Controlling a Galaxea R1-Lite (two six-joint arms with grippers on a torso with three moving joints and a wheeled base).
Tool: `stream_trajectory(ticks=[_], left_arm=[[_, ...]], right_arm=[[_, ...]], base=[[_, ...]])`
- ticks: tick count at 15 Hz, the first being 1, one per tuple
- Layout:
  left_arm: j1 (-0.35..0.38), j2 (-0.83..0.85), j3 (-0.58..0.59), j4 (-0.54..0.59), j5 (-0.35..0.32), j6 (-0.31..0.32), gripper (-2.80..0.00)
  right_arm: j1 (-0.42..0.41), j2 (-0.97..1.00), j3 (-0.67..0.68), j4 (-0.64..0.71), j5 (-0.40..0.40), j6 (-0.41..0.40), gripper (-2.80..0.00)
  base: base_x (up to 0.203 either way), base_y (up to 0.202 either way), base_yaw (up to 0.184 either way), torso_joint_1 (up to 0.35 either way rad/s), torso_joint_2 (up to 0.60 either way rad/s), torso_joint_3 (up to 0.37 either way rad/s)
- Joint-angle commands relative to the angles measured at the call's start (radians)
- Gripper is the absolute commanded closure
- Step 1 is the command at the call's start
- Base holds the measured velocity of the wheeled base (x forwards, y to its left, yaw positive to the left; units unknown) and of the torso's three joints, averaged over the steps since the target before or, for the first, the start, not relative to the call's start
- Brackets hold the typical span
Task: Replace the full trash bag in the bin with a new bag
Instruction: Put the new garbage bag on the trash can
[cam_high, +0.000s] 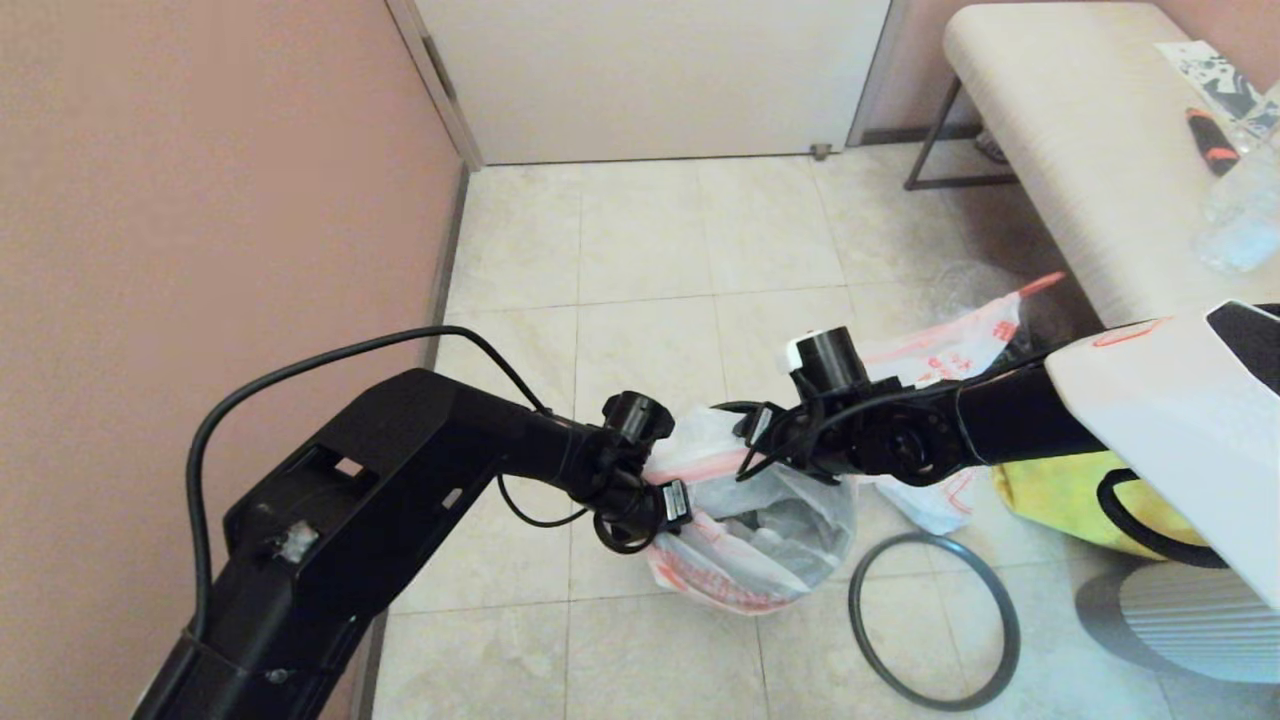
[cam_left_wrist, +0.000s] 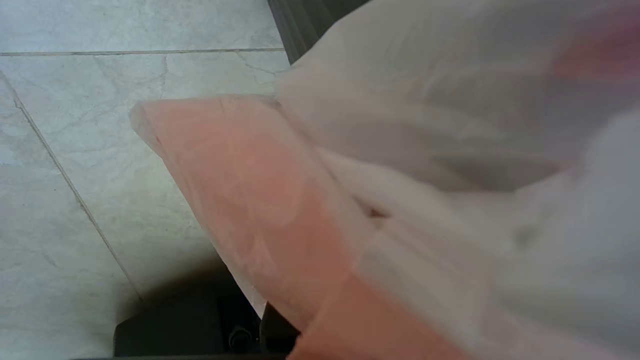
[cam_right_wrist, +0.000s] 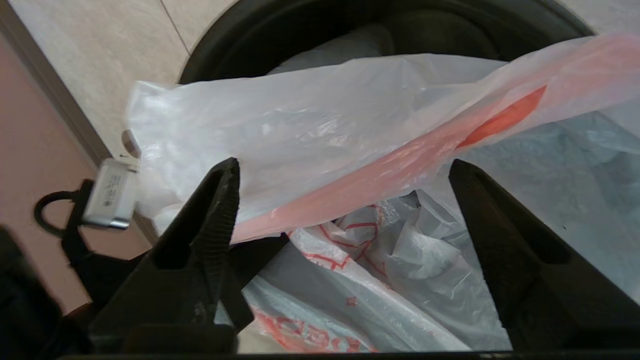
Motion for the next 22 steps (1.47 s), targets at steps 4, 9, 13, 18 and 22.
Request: stream_trajectory(ticks=[4,9,13,18,22], left_arm=[[0.002,-0.001,0.0,0.0,-0.001,-0.004,0.0],[0.002,-0.001,0.002,0.001,-0.003,-0.004,0.0],[0.002,-0.001,0.002,0.003,-0.003,-0.004,0.0],[0.002,-0.004,0.005,0.003,-0.007,-0.002,0.0],[0.001,-0.004,0.006,0.003,-0.007,0.0,0.0]], right_arm=[[-0.013,0.087,-0.143,0.011,0.001,0.003,0.0],[-0.018,0.093,-0.205,0.058,-0.001,0.003,0.0],[-0.043,0.142,-0.287,0.061,0.001,0.001,0.0],[-0.054,0.166,-0.357,0.06,0.001,0.001,0.0],[-0.081,0.234,-0.415,0.014,0.034,-0.029,0.0]], base=[[0.0,0.0,0.0,0.0,0.0,0.0],[0.0,0.0,0.0,0.0,0.0,0.0],[0.0,0.0,0.0,0.0,0.0,0.0],[0.0,0.0,0.0,0.0,0.0,0.0],[0.0,0.0,0.0,0.0,0.0,0.0]])
